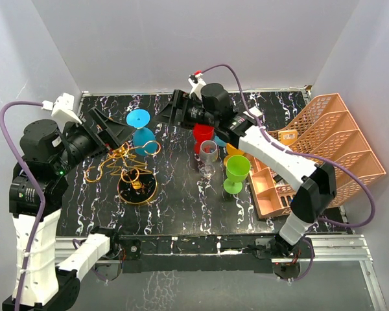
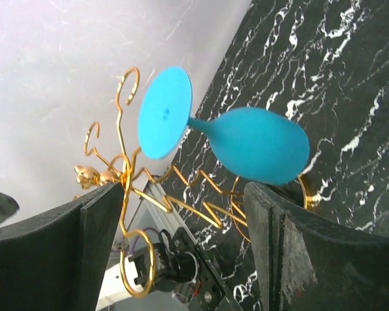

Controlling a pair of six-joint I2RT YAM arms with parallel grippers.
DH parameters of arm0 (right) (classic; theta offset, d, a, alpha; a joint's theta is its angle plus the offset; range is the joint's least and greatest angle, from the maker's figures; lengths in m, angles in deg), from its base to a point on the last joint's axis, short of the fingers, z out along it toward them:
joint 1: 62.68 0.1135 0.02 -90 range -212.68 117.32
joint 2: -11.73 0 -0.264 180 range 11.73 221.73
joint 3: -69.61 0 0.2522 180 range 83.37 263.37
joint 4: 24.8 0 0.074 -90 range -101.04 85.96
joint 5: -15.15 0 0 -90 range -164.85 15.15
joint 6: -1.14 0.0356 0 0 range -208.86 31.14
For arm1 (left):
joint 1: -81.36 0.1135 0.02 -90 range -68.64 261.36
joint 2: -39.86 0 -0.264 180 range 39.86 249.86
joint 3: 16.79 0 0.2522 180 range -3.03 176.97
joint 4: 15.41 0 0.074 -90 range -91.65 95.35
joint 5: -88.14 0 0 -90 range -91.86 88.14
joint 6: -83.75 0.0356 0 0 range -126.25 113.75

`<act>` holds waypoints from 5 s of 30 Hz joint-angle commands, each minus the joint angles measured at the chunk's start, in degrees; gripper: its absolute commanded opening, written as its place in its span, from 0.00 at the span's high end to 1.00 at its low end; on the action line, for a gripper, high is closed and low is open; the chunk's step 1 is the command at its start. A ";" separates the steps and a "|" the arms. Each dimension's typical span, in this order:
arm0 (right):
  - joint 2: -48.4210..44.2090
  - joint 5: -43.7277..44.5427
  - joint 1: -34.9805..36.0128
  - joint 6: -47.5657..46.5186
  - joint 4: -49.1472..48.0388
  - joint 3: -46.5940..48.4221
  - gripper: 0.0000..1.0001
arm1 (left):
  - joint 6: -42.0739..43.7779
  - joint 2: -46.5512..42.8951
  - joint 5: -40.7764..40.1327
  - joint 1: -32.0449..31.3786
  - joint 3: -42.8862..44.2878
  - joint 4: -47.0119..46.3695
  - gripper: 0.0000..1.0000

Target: Take the wine glass off the wine glass rack

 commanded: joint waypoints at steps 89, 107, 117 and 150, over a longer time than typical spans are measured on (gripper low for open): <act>0.89 -11.69 -2.71 33.31 -10.68 -0.20 0.92 | 1.97 -3.49 -0.05 -0.14 0.02 4.53 0.04; -9.28 -25.84 -14.67 18.72 -26.62 -5.55 0.92 | -16.55 -2.80 22.81 -0.12 -10.90 -25.94 0.03; -17.21 -28.49 -14.69 13.31 -31.29 -14.60 0.91 | -38.41 2.40 27.39 -0.24 -19.78 -58.92 0.10; -28.95 -25.98 -15.21 9.41 -27.52 -22.32 0.91 | -25.52 13.04 8.77 -27.99 -18.73 -52.07 0.81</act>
